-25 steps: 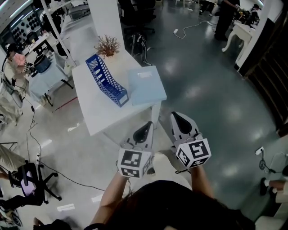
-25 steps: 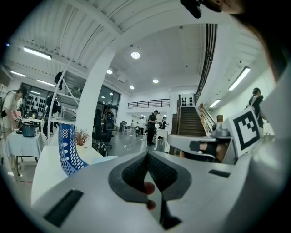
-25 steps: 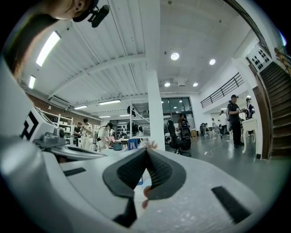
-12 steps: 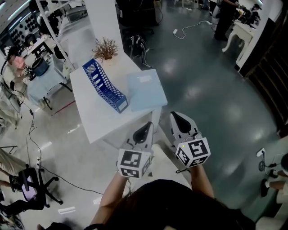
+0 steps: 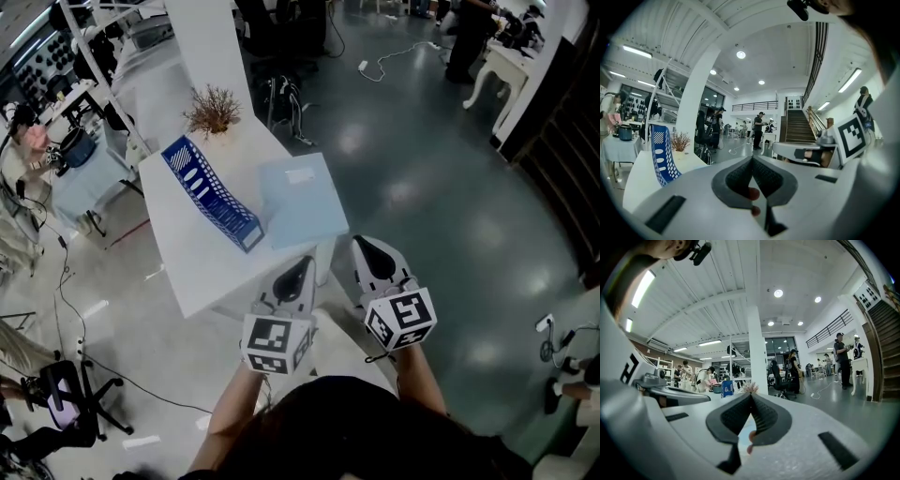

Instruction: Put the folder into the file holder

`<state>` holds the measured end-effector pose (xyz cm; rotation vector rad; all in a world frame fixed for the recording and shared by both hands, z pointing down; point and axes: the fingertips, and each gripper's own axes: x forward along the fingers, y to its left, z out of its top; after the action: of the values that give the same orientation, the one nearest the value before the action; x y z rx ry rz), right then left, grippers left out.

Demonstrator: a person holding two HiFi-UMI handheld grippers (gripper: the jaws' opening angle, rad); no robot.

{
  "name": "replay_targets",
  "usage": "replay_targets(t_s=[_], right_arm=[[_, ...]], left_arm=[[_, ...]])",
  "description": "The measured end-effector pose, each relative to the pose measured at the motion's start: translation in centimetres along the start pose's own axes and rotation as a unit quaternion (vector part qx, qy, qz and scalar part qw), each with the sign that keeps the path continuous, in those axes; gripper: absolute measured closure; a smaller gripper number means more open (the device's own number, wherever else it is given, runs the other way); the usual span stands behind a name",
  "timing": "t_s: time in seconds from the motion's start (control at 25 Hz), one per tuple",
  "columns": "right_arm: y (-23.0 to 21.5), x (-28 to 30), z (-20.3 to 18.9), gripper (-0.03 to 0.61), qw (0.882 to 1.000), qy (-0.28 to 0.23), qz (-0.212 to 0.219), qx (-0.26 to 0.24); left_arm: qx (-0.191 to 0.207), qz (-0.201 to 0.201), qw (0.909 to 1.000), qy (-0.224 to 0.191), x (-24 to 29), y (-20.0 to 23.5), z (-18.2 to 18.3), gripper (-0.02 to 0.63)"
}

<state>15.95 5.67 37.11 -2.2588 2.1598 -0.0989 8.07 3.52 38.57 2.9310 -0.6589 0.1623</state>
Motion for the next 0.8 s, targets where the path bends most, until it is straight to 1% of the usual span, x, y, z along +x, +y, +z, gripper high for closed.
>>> replay_targets(t_s=[0.64,0.8], right_arm=[[-4.1,6.9,-1.8,0.577,1.0,0.026,0.0,0.013],[-5.2,8.7,-2.3,0.577,0.999,0.034,0.002,0.016]], left_arm=[[-0.01,-0.006,0.9998,0.018,6.7,3.8,-0.4,0.609],[-0.005,0.001,0.9999,0.014,8.5,5.3,-0.6,0.609]])
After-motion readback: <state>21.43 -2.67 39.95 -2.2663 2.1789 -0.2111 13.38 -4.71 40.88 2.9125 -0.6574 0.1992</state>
